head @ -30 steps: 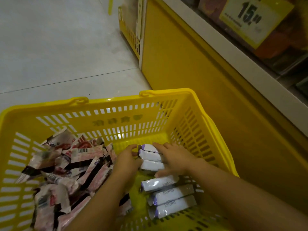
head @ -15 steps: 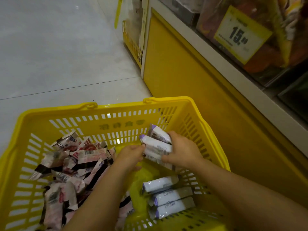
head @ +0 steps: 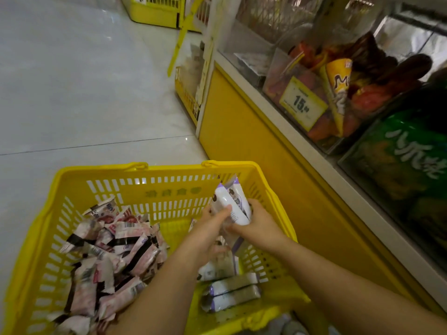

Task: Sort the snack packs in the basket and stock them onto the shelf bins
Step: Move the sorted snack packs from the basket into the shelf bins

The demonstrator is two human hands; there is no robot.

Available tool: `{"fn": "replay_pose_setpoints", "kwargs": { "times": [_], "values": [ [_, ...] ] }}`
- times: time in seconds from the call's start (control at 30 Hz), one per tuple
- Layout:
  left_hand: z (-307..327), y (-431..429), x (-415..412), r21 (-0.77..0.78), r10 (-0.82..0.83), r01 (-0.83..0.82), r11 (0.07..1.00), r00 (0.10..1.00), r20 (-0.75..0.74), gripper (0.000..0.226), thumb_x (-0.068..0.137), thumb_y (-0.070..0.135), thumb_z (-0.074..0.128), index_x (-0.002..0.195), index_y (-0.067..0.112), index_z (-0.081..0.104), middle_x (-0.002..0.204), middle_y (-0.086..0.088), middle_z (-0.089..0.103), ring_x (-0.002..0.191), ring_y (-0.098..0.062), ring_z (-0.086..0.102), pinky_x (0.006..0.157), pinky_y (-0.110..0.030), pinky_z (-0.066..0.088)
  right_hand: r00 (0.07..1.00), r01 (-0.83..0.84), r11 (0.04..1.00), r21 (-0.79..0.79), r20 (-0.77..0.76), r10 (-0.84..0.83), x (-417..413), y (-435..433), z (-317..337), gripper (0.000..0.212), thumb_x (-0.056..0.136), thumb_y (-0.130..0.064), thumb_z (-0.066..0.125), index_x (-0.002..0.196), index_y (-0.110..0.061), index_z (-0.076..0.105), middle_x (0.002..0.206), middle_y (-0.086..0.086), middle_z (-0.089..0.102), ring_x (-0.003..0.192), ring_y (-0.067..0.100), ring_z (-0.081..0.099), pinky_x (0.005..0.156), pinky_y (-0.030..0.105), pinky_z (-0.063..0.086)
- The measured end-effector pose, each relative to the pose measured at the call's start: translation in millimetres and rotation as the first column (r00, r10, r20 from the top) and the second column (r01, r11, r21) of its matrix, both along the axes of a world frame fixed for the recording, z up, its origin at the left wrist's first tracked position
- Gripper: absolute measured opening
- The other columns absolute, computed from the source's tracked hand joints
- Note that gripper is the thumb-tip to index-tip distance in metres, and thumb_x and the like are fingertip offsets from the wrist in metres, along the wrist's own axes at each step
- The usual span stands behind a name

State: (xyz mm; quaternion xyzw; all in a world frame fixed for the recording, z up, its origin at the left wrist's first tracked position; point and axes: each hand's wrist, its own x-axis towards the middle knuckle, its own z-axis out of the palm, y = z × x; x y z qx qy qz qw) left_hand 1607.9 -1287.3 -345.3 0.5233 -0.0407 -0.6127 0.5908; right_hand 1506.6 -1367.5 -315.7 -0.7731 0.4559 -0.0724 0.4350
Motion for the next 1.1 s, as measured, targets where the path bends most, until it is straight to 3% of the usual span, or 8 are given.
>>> {"fn": "replay_pose_setpoints", "kwargs": {
  "times": [0.07, 0.23, 0.37, 0.53, 0.7, 0.87, 1.03, 1.1],
  "values": [
    [7.8, -4.6, -3.2, -0.053, 0.043, -0.042, 0.998, 0.999, 0.019, 0.052, 0.092, 0.035, 0.061, 0.138, 0.036, 0.038, 0.129, 0.002, 0.060, 0.105, -0.022, 0.063, 0.063, -0.039, 0.056, 0.998, -0.020, 0.996, 0.087, 0.063, 0.014, 4.2, 2.0, 9.2, 0.064, 0.076, -0.018, 0.078, 0.129, -0.017, 0.042, 0.099, -0.014, 0.057, 0.083, -0.005, 0.058, 0.060, 0.008, 0.047],
    [12.0, -0.5, 4.1, -0.084, 0.035, -0.029, 0.996, 0.996, 0.079, 0.056, 0.091, 0.020, 0.063, 0.139, 0.034, 0.038, 0.122, -0.003, 0.064, 0.097, -0.027, 0.068, 0.060, -0.035, 0.054, 0.996, -0.055, 0.976, 0.212, 0.086, 0.037, 5.9, 4.6, 19.5, 0.070, 0.075, -0.023, 0.080, 0.131, -0.029, 0.038, 0.112, 0.002, 0.062, 0.097, 0.015, 0.066, 0.072, 0.028, 0.057],
    [13.2, 7.3, 19.8, -0.116, -0.077, 0.082, 0.990, 0.996, 0.048, 0.036, 0.093, 0.018, 0.057, 0.124, 0.036, 0.050, 0.110, -0.007, 0.071, 0.092, -0.028, 0.069, 0.078, -0.047, 0.055, 0.992, -0.018, 0.896, 0.445, 0.120, -0.039, 4.0, -1.3, 21.9, 0.064, 0.079, -0.023, 0.076, 0.132, -0.031, 0.041, 0.116, 0.008, 0.065, 0.100, 0.022, 0.067, 0.080, 0.038, 0.053],
    [12.4, 5.2, 29.0, -0.084, -0.131, 0.143, 0.986, 0.982, 0.138, 0.027, 0.097, 0.025, 0.049, 0.122, 0.034, 0.052, 0.112, -0.007, 0.070, 0.101, -0.031, 0.067, 0.091, -0.053, 0.051, 0.989, 0.075, 0.835, 0.545, 0.064, -0.131, 3.8, -14.0, 20.1, 0.078, 0.081, -0.001, 0.068, 0.143, -0.027, 0.029, 0.112, 0.010, 0.066, 0.098, 0.024, 0.065, 0.078, 0.043, 0.056],
    [12.2, 1.4, 27.2, -0.058, -0.129, 0.144, 0.988, 0.968, 0.213, 0.041, 0.091, 0.016, 0.056, 0.126, 0.031, 0.041, 0.111, -0.007, 0.066, 0.093, -0.028, 0.070, 0.087, -0.053, 0.054, 0.959, 0.154, 0.822, 0.548, 0.116, -0.258, 5.9, -17.0, 15.4, 0.098, 0.072, -0.031, 0.081, 0.148, -0.031, 0.019, 0.113, -0.004, 0.059, 0.096, 0.017, 0.063, 0.074, 0.045, 0.058],
    [13.4, 3.9, 22.8, -0.047, -0.246, 0.274, 0.961, 0.916, 0.317, 0.063, 0.082, -0.002, 0.055, 0.131, 0.034, 0.041, 0.113, 0.003, 0.061, 0.097, -0.022, 0.066, 0.075, -0.036, 0.058, 0.978, 0.155, 0.888, 0.434, 0.056, -0.199, 7.4, -11.1, 4.4, 0.086, 0.076, -0.015, 0.079, 0.143, -0.026, 0.026, 0.110, 0.001, 0.061, 0.098, 0.020, 0.064, 0.064, 0.036, 0.057],
    [14.8, 10.9, 39.7, 0.066, -0.314, 0.335, 0.940, 0.771, 0.554, 0.054, 0.084, 0.008, 0.058, 0.126, 0.040, 0.047, 0.112, 0.003, 0.063, 0.097, -0.020, 0.066, 0.078, -0.044, 0.059, 0.948, 0.169, 0.775, 0.609, 0.114, -0.297, -1.9, -24.0, 15.1, 0.060, 0.081, -0.010, 0.059, 0.136, -0.023, 0.040, 0.111, 0.009, 0.064, 0.093, 0.030, 0.066, 0.071, 0.041, 0.056],
    [16.2, 10.1, 47.4, 0.034, -0.228, 0.259, 0.965, 0.773, 0.592, 0.049, 0.086, 0.011, 0.060, 0.122, 0.041, 0.048, 0.109, 0.010, 0.063, 0.091, -0.013, 0.067, 0.070, -0.036, 0.059, 0.924, 0.124, 0.712, 0.691, 0.180, -0.336, -5.6, -31.5, 19.4, 0.046, 0.079, -0.012, 0.055, 0.124, -0.020, 0.054, 0.106, 0.010, 0.064, 0.095, 0.033, 0.063, 0.076, 0.045, 0.054]
  ]
}}
